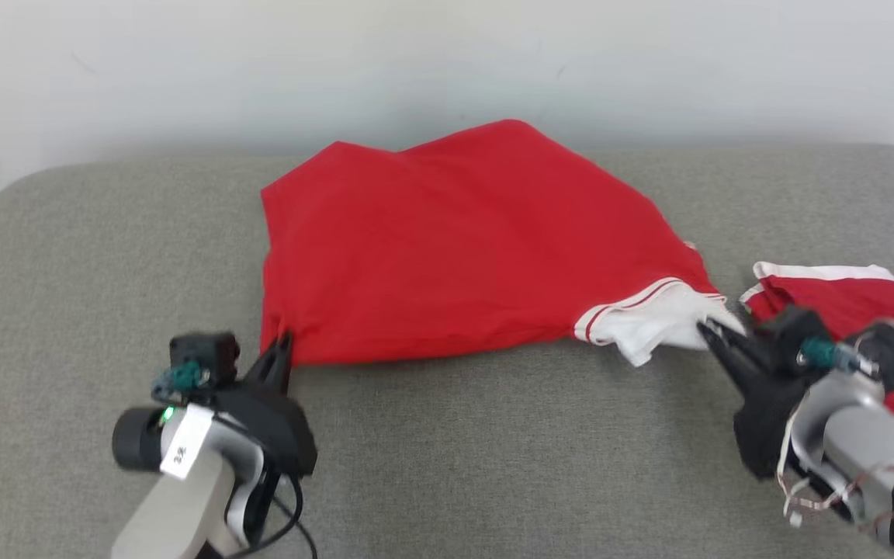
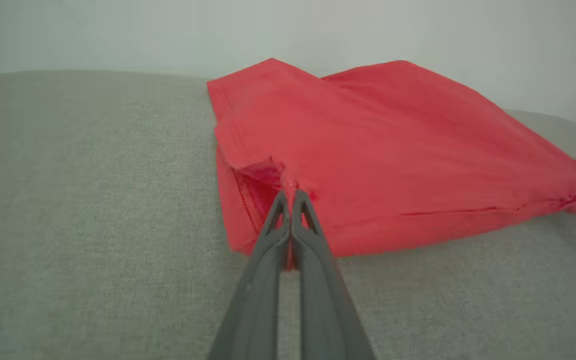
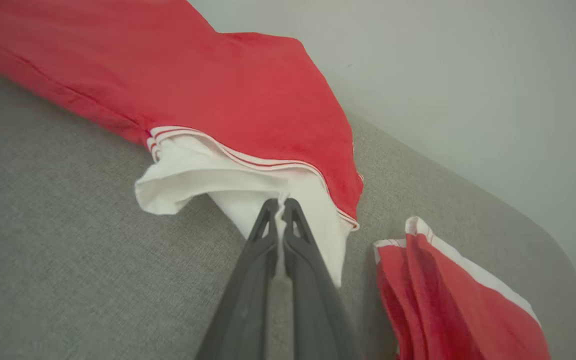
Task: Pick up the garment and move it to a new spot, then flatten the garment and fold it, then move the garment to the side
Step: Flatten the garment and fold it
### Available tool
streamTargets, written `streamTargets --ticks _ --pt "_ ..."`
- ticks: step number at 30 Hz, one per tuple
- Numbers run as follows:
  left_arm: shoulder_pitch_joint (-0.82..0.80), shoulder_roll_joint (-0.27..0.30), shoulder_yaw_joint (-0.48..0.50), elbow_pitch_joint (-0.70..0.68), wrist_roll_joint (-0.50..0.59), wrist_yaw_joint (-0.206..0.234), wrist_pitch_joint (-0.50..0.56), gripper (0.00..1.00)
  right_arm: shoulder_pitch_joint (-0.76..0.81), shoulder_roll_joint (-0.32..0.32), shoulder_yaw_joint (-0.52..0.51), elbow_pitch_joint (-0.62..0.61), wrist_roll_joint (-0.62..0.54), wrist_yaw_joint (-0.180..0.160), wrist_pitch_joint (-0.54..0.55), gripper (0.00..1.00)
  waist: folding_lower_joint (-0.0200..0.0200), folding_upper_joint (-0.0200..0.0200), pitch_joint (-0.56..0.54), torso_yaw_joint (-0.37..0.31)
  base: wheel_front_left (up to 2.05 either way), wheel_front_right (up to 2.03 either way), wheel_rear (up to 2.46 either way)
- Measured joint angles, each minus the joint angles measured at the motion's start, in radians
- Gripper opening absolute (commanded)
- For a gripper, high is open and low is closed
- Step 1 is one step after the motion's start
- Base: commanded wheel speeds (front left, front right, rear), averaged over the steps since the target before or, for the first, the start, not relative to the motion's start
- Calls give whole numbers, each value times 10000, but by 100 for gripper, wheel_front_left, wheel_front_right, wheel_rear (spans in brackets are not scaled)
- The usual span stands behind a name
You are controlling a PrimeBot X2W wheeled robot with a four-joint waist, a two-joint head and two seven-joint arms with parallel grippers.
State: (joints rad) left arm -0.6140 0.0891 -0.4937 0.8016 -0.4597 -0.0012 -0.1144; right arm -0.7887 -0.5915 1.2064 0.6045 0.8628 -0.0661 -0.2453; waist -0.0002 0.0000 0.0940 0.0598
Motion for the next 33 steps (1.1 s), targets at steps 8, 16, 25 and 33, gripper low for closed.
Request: streamTargets --ticks 8,16,25,33 --pt "660 157 -23 460 -4 -6 -21 11 1228 -81 31 -608 222 -144 -13 0 0 0 -410 -202 0 0 0" --pt "1292 337 31 784 -94 -79 -127 0 2108 -291 -12 -1285 261 -330 -25 0 0 -1 -904 -252 0 0 0" --pt "1948 424 253 982 -257 8 -217 100 2881 -364 6 -1879 301 -485 -27 100 0 -1 -1218 -435 0 0 0" --pt "2553 472 454 1156 -577 188 -424 100 3673 -462 79 -2537 527 -495 -27 100 2 -1 -1369 -464 0 0 0"
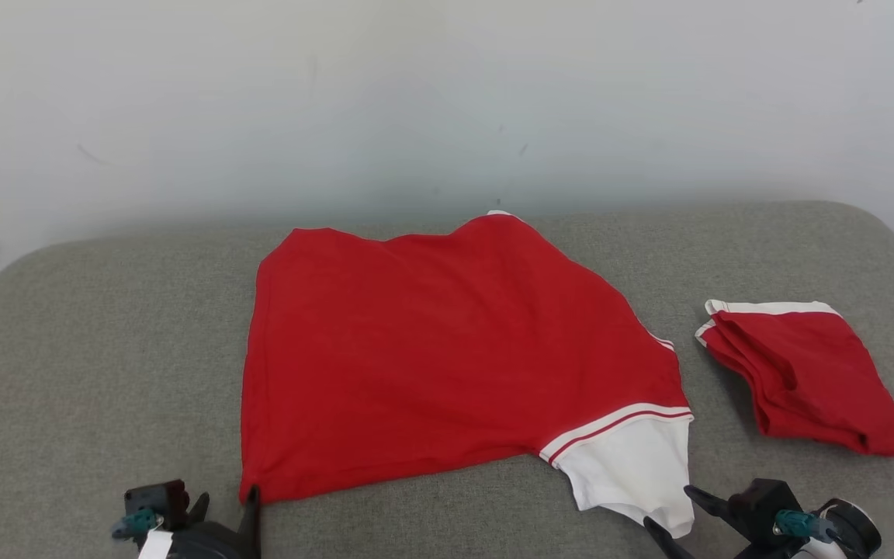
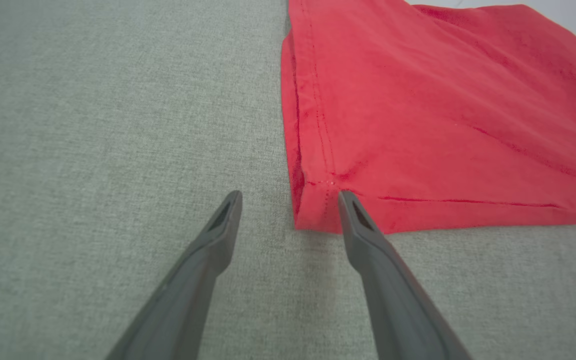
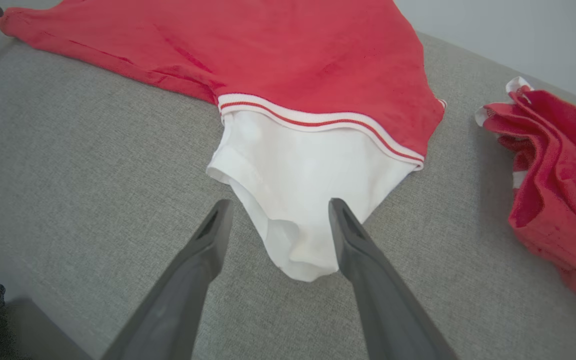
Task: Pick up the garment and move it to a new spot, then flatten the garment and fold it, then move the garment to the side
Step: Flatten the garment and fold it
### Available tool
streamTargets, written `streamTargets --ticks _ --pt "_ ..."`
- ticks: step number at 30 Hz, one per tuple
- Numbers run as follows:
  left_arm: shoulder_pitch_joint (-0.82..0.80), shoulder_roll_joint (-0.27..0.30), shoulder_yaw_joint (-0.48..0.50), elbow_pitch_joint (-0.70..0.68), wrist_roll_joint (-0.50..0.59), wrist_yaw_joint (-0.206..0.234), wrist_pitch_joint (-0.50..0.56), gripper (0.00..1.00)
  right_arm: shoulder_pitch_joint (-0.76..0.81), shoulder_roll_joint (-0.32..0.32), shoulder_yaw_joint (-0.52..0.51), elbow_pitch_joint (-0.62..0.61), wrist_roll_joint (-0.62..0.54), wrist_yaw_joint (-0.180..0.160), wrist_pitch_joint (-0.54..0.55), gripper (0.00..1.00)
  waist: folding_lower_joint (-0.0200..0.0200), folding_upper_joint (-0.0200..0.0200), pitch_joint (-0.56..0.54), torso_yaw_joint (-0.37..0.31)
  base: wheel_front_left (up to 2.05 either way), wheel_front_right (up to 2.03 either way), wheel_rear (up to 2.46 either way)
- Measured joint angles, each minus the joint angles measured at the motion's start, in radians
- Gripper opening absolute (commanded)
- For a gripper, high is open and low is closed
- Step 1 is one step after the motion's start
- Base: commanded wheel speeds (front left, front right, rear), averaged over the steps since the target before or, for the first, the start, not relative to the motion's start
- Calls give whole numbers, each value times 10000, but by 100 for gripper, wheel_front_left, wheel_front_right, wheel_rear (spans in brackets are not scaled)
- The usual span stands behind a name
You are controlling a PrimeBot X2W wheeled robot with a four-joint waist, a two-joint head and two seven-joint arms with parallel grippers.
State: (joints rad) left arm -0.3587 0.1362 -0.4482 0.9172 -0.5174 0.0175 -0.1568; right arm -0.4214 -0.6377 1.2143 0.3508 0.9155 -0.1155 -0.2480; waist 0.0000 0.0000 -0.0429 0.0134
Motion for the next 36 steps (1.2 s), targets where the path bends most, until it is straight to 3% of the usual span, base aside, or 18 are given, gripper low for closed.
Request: streamTargets --ticks 6,12,19,27,36 --pt "276 173 157 -27 -94 98 -132 100 374 -163 -309 -334 382 -8 0 100 0 0 -80 -5 0 0 0" --pt "277 240 213 -261 -128 184 -94 100 855 -405 -1198 -343 1517 -86 138 100 0 0 -189 -41 0 0 0" --pt "232 249 221 -974 -123 265 -230 100 894 -359 -2230 -56 1781 -88 265 100 0 1 -369 -75 0 0 0" --pt "929 305 600 -3126 -173 184 -924 100 1918 569 -4688 146 2004 -90 -73 100 -1 1 -697 -185 0 0 0" --pt "3100 619 911 -5687 86 522 -938 100 3578 1595 -7958 -6 807 -92 -69 100 -1 0 -938 -482 0 0 0"
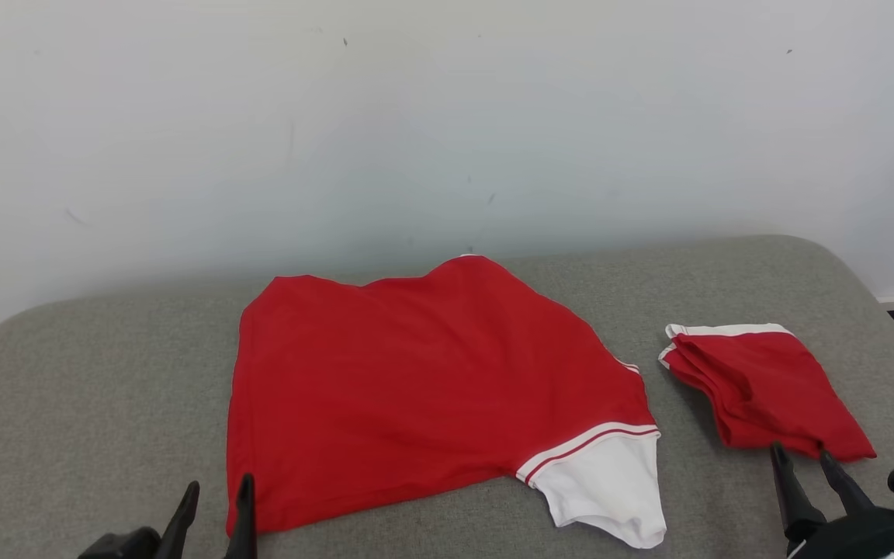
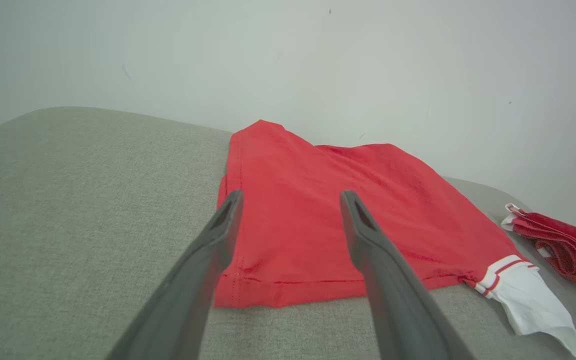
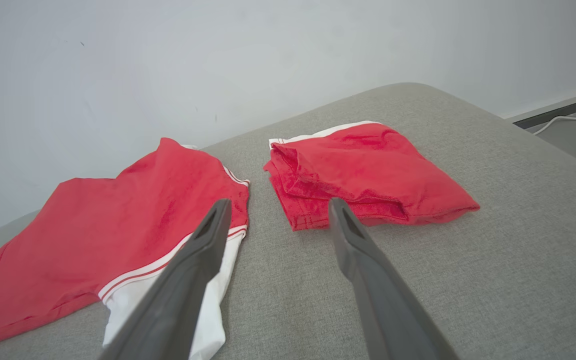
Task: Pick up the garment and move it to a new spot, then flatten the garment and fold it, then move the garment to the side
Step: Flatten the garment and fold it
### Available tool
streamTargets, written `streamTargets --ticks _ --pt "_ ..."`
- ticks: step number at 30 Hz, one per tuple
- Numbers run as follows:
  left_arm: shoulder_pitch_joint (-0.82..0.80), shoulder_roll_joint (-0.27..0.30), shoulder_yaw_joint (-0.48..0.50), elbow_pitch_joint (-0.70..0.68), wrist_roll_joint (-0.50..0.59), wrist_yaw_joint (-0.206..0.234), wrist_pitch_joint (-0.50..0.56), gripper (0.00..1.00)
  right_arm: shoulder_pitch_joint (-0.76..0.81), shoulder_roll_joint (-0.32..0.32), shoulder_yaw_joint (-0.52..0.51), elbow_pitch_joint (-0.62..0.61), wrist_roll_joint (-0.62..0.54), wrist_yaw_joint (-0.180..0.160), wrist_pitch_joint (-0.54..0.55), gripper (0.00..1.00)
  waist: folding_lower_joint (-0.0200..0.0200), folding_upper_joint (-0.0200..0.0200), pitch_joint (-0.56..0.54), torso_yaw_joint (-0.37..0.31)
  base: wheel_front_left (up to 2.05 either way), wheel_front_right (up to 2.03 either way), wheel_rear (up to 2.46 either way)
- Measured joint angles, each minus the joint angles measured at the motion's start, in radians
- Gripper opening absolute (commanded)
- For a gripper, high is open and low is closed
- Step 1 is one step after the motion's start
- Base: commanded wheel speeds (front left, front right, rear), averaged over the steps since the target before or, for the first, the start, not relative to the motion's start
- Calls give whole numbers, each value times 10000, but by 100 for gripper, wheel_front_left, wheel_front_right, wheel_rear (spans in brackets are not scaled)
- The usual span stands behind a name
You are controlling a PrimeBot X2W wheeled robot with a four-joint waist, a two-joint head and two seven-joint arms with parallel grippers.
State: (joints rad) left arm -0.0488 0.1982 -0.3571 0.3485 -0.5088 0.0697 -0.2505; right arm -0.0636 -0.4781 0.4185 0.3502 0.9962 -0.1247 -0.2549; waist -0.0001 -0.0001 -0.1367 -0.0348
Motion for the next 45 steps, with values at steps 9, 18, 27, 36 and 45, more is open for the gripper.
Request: streamTargets --ticks 9,18,27,36,45 --pt "1321 291 173 -1450 217 113 0 100 896 792 -984 -943 -1613 -2 0 100 0 0 48 -5 0 0 0" --pt "1586 341 222 -2134 399 196 -2 100 1193 1116 -1384 -1595 -2663 -2 -2 100 1 0 152 83 0 0 0" --pt "1676 370 232 -2485 437 270 0 100 1439 1306 -1601 -1969 -3436 -2 -2 100 1 0 229 121 0 0 0" --pt "1638 349 232 -2612 401 332 554 100 1273 1126 -1172 -2052 -3824 -2 616 100 0 1 250 128 0 0 0" --pt "265 209 219 -1735 -113 366 2784 100 -99 830 -721 -1802 -3701 -2 3164 100 1 1 565 63 0 0 0"
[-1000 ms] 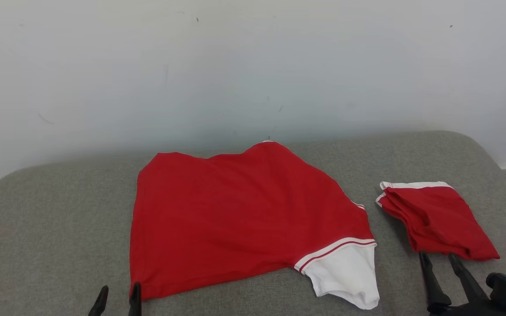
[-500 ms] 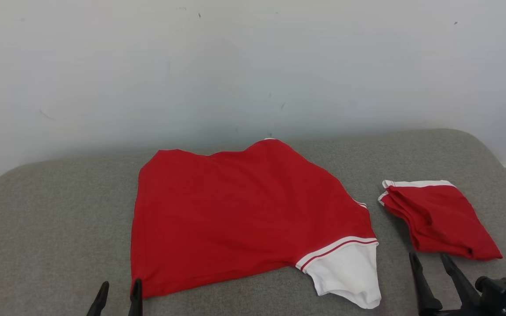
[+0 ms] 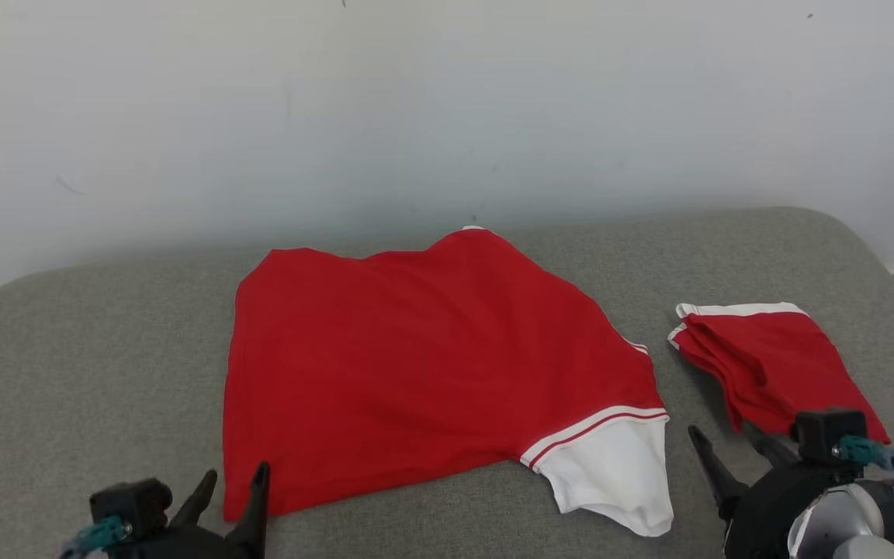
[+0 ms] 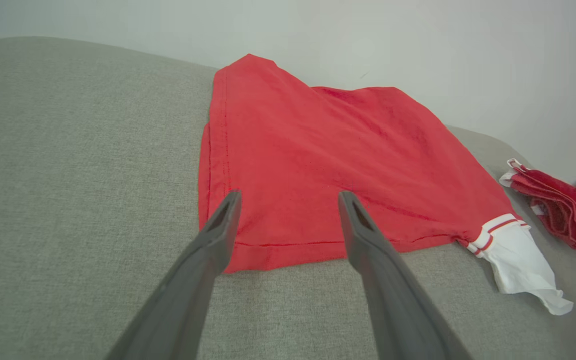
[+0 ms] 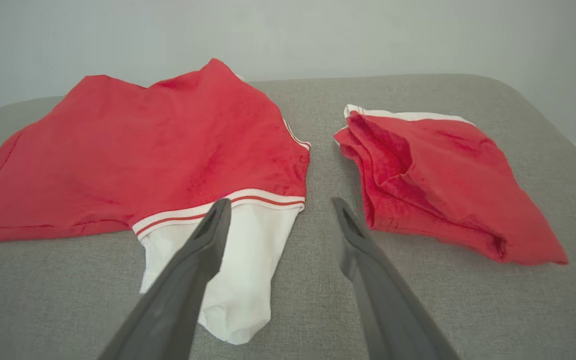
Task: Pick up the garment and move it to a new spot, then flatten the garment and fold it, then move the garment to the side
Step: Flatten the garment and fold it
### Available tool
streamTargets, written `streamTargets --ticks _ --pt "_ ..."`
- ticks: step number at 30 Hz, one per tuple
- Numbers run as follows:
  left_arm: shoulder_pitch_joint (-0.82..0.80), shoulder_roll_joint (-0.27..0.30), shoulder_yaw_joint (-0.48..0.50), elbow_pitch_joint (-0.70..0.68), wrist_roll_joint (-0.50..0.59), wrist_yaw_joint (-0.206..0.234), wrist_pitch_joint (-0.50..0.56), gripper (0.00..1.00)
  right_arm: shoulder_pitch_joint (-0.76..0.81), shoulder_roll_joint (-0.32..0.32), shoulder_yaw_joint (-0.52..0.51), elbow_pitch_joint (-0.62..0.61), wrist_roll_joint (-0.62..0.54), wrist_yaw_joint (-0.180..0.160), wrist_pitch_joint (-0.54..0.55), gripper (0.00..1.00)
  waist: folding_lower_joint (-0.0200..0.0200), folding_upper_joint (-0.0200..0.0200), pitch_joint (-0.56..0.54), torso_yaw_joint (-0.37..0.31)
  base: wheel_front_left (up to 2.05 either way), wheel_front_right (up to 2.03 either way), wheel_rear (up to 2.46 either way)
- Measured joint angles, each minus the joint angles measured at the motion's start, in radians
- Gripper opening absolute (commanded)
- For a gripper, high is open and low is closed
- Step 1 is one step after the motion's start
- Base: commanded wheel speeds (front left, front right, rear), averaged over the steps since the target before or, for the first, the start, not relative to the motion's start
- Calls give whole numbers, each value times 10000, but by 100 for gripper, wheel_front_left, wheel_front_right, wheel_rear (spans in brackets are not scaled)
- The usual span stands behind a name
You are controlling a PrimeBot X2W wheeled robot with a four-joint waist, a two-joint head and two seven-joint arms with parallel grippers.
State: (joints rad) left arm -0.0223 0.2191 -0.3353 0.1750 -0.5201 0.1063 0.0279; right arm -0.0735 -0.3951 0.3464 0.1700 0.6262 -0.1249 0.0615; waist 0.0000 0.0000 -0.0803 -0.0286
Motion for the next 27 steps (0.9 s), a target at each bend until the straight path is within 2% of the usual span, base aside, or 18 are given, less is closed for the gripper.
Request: streamTargets --ticks 7,8,11,16,21,27 --pt "-876 -50 -6 980 -54 96 1990 100 -831 2 240 355 667 -25 2182 100 1 0 394 -82 0 0 0" --pt "-1040 -71 52 1141 33 174 2360 100 -1023 69 347 529 905 -25 2744 100 1 1 512 -108 0 0 0" --pt "-1450 -188 121 1338 209 176 2832 100 -1066 307 460 698 955 -25 3363 100 0 1 693 -145 0 0 0" --pt "-1951 -587 585 1724 825 176 3273 100 -1164 502 514 1012 888 -25 3963 100 1 1 1033 -157 0 0 0" --pt "-2161 -755 1204 2203 1603 176 3593 100 -1407 696 476 1193 696 -25 4240 100 1 1 1385 -148 0 0 0" --pt "-2438 -1260 1338 2387 2148 176 3954 100 -1629 826 184 1233 510 -25 4334 100 2 1 1740 -73 0 0 0"
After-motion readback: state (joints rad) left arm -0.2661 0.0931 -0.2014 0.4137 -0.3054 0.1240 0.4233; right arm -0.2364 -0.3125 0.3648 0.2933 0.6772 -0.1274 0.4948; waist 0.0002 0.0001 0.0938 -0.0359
